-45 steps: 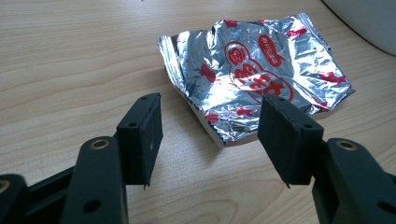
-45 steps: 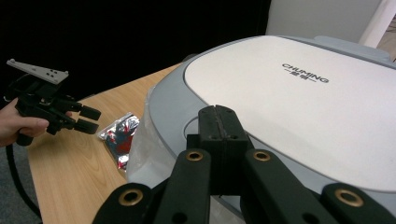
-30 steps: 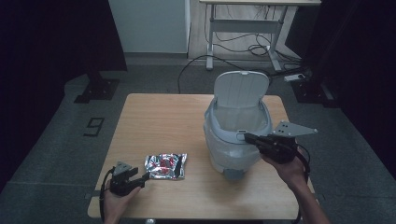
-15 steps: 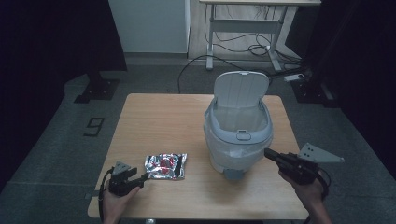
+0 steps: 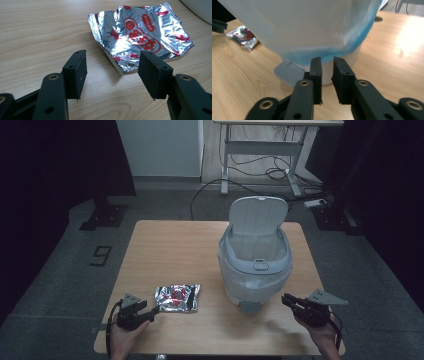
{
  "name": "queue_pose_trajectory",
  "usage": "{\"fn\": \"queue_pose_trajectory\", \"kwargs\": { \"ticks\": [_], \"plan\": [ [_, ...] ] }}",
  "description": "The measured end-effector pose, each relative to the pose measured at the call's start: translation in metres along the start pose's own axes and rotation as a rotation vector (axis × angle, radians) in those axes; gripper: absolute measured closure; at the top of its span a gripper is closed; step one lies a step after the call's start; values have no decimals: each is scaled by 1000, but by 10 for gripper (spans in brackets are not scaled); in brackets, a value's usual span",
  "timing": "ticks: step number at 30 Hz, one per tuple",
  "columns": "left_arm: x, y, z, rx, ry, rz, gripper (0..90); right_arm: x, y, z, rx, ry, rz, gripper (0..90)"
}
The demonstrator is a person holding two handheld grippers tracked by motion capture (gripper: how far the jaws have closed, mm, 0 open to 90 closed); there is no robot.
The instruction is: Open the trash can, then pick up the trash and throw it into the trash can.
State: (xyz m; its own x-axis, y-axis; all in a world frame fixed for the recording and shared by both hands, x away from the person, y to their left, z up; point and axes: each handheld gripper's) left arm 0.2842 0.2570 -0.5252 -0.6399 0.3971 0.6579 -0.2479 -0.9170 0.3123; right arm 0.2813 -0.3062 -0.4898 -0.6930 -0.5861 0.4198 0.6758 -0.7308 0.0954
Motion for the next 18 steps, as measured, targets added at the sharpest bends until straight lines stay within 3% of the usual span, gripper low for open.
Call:
{"fn": "queue_pose_trajectory", "kwargs": {
  "ticks": [4,5,11,18],
  "plan": [
    [0,-1,-1,1,0,3,401,-7,-1,-11,-10,-18,-3,700],
    [0,0,0,0,1,4,399,-11,-1,-15,-1,-47,-10,652],
    [0,1,1,1,5,2,381,-11,-1,-17,-15,-37,-26,550],
    [-2,1,2,-4,5,7,360,-12,1,-20,-24,-52,-40,521]
  ]
}}
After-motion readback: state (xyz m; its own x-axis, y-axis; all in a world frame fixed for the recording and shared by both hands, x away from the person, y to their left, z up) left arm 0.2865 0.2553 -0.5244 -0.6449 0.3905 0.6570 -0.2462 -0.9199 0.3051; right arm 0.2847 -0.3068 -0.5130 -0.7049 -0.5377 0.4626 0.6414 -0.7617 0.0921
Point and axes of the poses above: each handheld gripper's, and its own axes: x roughly backward along the jaws, z roughly out of its top, y roughly to its right, and after that the axes turned 12 degrees about x, right-handed
